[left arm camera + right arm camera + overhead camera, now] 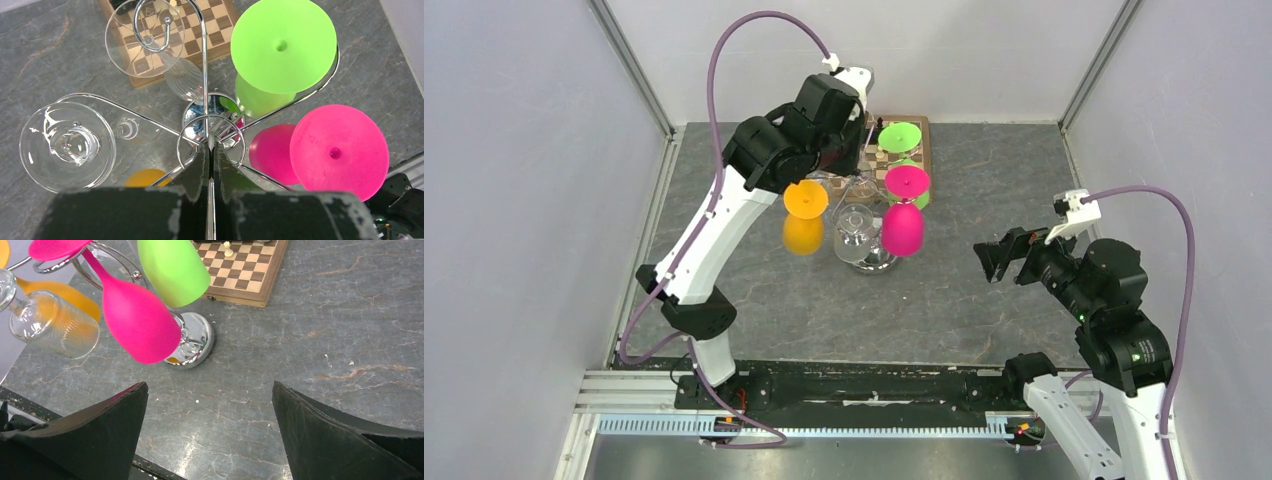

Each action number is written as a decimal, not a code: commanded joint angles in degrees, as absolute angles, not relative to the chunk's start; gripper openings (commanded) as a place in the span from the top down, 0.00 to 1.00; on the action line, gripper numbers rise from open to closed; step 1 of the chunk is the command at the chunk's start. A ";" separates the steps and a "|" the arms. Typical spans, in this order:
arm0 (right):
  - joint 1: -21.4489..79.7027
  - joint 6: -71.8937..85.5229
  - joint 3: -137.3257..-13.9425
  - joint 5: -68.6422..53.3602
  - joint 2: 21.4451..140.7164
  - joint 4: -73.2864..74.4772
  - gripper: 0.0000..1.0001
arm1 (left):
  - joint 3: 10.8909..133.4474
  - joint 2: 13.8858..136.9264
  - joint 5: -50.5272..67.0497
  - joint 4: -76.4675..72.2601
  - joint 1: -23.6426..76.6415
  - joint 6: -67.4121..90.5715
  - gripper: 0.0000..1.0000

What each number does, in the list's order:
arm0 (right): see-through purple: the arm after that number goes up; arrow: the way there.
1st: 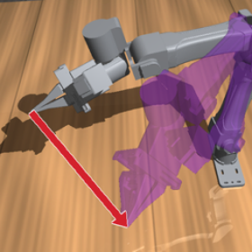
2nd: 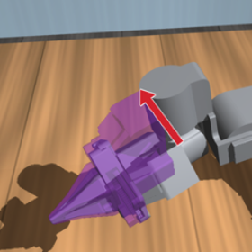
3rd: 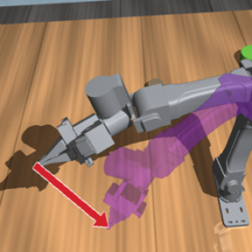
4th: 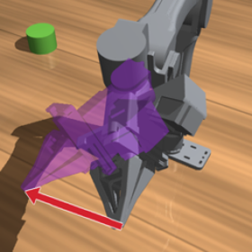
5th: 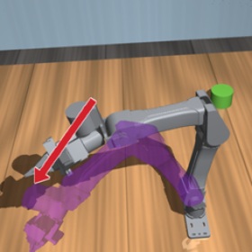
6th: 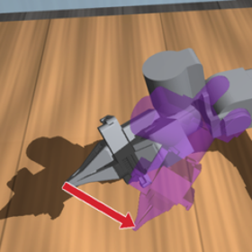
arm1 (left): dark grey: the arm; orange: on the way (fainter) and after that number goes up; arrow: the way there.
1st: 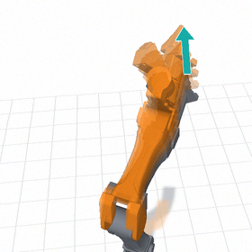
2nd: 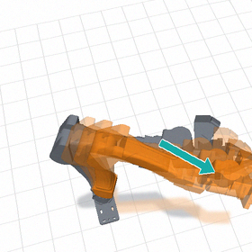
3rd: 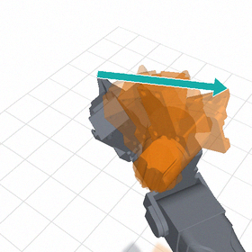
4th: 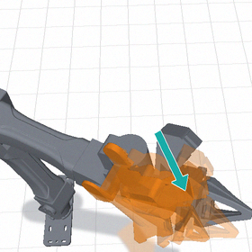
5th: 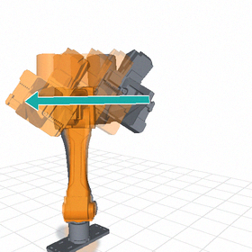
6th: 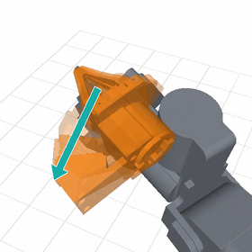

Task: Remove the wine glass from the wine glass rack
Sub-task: Place the wine rack at the center of the board.

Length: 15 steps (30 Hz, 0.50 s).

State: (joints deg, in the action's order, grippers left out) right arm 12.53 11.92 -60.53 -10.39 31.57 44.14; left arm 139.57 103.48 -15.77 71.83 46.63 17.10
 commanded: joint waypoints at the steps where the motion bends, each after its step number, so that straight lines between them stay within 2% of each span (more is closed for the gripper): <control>1: 12.65 11.41 -63.21 -9.72 30.78 43.76 0.03 | 146.00 100.76 -16.35 53.91 48.35 17.14 0.98; 15: 12.66 11.86 -63.99 -9.65 30.23 44.74 0.03 | 145.34 103.69 -16.82 52.92 50.98 16.70 0.98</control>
State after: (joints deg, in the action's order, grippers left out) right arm 12.53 11.97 -61.91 -10.37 30.76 45.39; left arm 139.76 106.30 -14.92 68.69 50.76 17.10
